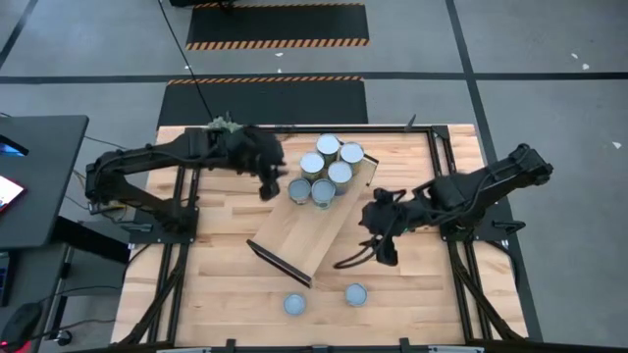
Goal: Pick and place cans onto a shelf
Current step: Adjust the cans on the shelf
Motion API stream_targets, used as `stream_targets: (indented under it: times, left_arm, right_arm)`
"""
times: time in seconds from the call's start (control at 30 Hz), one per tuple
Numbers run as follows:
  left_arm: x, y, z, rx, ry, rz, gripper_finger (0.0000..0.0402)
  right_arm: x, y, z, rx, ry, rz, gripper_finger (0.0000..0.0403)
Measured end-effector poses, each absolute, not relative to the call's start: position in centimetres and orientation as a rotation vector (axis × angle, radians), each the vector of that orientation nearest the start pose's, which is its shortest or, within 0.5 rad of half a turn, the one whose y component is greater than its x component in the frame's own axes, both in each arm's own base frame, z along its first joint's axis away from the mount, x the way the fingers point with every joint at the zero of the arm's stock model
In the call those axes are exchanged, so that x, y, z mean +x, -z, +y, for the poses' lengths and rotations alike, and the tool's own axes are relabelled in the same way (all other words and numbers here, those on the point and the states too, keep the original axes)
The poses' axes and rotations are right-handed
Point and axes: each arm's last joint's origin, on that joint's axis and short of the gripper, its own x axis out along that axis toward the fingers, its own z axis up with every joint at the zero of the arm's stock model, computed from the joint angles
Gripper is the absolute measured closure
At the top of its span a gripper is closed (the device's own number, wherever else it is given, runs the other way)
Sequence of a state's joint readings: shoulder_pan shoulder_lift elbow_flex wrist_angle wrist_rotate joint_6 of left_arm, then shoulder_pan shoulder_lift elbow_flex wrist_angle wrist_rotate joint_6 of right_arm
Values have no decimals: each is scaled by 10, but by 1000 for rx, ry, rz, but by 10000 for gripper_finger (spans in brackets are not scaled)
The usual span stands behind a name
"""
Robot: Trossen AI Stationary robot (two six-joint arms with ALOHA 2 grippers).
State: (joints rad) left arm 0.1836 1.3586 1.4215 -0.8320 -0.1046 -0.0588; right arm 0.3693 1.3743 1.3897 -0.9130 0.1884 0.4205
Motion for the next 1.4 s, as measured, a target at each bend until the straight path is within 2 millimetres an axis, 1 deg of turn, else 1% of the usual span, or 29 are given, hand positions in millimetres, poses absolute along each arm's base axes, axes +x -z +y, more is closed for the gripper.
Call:
stream_targets:
  times: [0.13,0.23,0.4,0.5,0.63,0.97,1.07,1.27,1.4]
  left_arm:
    - [269,-354,36,-84,-218,868,245]
    - [270,-342,25,-85,-204,906,238]
    - [270,-323,13,-76,-203,955,250]
    - [271,-312,9,-87,-235,963,260]
    - [274,-302,7,-94,-295,926,269]
    - [283,-292,11,-147,-379,810,273]
    - [283,-290,11,-147,-384,817,273]
    - [283,-290,12,-155,-420,804,273]
    - [278,-300,11,-161,-410,774,273]
  right_arm:
    - [256,-339,94,198,54,899,141]
    - [256,-338,95,211,81,889,141]
    - [258,-340,95,210,108,853,141]
    - [259,-340,94,202,115,839,141]
    - [259,-341,94,176,129,831,140]
    - [259,-340,94,158,121,835,140]
    - [259,-340,93,157,122,836,140]
    - [259,-340,93,154,121,837,140]
    - [258,-340,94,168,118,842,140]
